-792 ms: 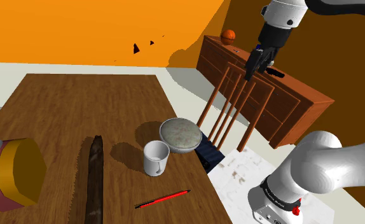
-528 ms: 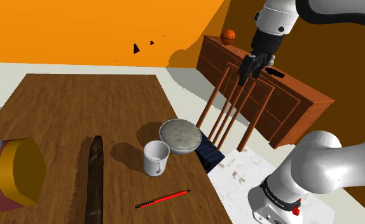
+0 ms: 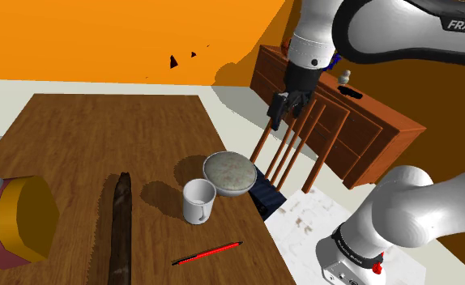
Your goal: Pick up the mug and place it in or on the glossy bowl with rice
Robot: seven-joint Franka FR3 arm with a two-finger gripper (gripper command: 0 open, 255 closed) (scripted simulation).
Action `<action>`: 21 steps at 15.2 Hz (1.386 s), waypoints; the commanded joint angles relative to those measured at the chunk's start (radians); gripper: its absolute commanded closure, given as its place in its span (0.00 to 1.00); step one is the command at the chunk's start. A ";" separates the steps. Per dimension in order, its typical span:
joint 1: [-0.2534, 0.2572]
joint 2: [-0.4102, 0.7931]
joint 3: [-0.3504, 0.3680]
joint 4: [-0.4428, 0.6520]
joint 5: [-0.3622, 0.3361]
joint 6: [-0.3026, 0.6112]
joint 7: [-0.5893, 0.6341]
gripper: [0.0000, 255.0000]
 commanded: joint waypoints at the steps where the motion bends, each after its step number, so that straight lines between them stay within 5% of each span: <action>1: 0.013 0.025 0.042 -0.014 0.028 0.036 0.048 0.00; 12: 0.029 0.316 0.260 0.043 0.079 0.255 0.288 0.00; 21: 0.030 0.663 0.420 0.199 -0.050 0.398 0.545 0.00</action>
